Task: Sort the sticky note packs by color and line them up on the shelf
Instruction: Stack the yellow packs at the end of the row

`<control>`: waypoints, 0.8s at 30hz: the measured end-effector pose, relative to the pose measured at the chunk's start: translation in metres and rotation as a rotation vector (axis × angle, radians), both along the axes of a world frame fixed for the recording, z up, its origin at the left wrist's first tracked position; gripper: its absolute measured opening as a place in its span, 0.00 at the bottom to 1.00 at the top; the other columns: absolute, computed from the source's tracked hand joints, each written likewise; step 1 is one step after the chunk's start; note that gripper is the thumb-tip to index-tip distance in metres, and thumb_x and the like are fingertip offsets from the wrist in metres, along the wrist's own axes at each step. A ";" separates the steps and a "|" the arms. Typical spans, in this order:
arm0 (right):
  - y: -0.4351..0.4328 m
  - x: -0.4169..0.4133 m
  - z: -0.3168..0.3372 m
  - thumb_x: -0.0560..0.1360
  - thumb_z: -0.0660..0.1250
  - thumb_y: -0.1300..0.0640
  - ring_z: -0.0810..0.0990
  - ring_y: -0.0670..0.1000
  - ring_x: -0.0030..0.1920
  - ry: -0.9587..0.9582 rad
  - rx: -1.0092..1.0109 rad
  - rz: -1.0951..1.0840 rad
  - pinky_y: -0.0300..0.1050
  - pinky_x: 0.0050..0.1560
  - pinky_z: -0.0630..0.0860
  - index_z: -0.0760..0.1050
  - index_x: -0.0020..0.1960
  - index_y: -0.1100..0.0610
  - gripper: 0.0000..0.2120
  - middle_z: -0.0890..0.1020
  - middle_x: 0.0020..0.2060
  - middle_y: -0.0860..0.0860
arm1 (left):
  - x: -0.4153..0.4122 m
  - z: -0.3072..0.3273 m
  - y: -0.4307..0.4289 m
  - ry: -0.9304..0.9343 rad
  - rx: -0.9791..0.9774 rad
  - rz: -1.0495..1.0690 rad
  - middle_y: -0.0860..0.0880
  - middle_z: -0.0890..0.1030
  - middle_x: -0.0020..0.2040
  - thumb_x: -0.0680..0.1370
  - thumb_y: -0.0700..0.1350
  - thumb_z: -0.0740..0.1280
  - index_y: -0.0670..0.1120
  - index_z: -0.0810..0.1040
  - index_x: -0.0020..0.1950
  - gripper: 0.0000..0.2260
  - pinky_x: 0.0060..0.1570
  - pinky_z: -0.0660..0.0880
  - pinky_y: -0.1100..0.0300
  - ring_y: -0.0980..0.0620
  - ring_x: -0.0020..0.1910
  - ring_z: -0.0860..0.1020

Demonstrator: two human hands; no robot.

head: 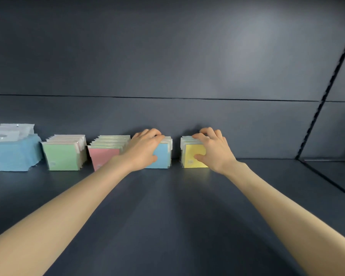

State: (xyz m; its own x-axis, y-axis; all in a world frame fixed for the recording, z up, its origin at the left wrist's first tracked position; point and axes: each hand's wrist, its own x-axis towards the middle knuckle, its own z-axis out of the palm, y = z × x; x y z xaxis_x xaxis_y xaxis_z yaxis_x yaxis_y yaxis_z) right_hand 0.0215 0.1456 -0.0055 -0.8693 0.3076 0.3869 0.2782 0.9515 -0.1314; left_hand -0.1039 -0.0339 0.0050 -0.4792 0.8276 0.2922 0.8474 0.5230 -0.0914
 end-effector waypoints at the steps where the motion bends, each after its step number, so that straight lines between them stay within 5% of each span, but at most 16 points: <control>1: -0.002 -0.001 0.000 0.74 0.67 0.55 0.62 0.55 0.64 -0.010 0.003 -0.012 0.45 0.63 0.59 0.64 0.71 0.51 0.27 0.64 0.67 0.50 | -0.002 -0.002 -0.001 0.000 0.003 -0.017 0.51 0.64 0.70 0.77 0.41 0.63 0.46 0.62 0.73 0.25 0.62 0.63 0.58 0.50 0.67 0.64; 10: -0.016 -0.006 -0.007 0.75 0.68 0.55 0.63 0.55 0.64 -0.001 -0.027 -0.083 0.46 0.63 0.64 0.63 0.73 0.51 0.28 0.66 0.68 0.50 | -0.015 -0.015 -0.007 0.124 0.076 -0.134 0.50 0.65 0.71 0.81 0.44 0.60 0.48 0.54 0.77 0.26 0.62 0.63 0.57 0.49 0.69 0.64; 24: -0.014 -0.012 -0.012 0.75 0.69 0.53 0.62 0.55 0.63 0.034 -0.023 -0.091 0.49 0.64 0.66 0.65 0.71 0.50 0.27 0.66 0.65 0.50 | -0.020 -0.017 -0.004 0.120 0.109 -0.151 0.50 0.68 0.67 0.80 0.45 0.62 0.50 0.58 0.75 0.25 0.59 0.65 0.56 0.48 0.65 0.68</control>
State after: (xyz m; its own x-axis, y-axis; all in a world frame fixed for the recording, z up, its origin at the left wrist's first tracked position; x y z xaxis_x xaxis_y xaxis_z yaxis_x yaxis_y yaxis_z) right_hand 0.0098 0.1321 -0.0174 -0.8238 0.3943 0.4072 0.3589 0.9189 -0.1637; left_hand -0.1235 -0.0381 -0.0124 -0.3085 0.8478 0.4314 0.9032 0.4033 -0.1466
